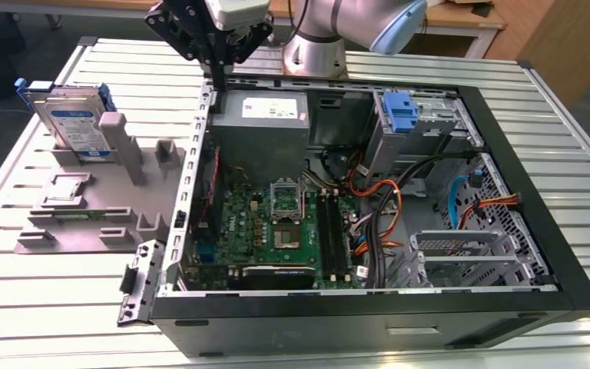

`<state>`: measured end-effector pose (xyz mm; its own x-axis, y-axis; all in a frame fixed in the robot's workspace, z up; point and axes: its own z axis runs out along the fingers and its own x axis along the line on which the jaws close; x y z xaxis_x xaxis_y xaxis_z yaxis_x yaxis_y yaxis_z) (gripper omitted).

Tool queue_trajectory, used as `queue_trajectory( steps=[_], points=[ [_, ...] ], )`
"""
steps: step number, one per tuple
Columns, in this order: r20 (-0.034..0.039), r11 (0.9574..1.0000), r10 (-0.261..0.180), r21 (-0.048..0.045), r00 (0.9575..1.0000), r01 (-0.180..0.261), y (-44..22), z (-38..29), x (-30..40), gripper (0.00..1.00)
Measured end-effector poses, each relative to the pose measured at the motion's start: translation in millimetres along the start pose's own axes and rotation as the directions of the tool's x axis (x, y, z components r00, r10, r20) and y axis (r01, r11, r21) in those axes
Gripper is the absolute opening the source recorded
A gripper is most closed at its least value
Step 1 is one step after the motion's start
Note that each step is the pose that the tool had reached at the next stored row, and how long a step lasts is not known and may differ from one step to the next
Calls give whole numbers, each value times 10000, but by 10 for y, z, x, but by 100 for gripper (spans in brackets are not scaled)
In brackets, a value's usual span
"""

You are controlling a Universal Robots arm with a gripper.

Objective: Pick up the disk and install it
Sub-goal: 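Reach for the disk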

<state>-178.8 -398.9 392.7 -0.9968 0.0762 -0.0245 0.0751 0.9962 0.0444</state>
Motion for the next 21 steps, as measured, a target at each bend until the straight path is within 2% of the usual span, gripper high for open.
queue_trajectory(
  steps=[10,12,17,19,21],
  points=[
    [0,10000,0,0,10000,0,-3,-1,38,10],
    [0,10000,0,1,10000,0,-12,-3,161,10],
    [0,10000,0,0,10000,0,-13,-3,170,10],
    [0,10000,0,1,10000,0,-17,-4,218,10],
    [0,10000,0,1,10000,0,-17,-4,221,10]
  ],
)
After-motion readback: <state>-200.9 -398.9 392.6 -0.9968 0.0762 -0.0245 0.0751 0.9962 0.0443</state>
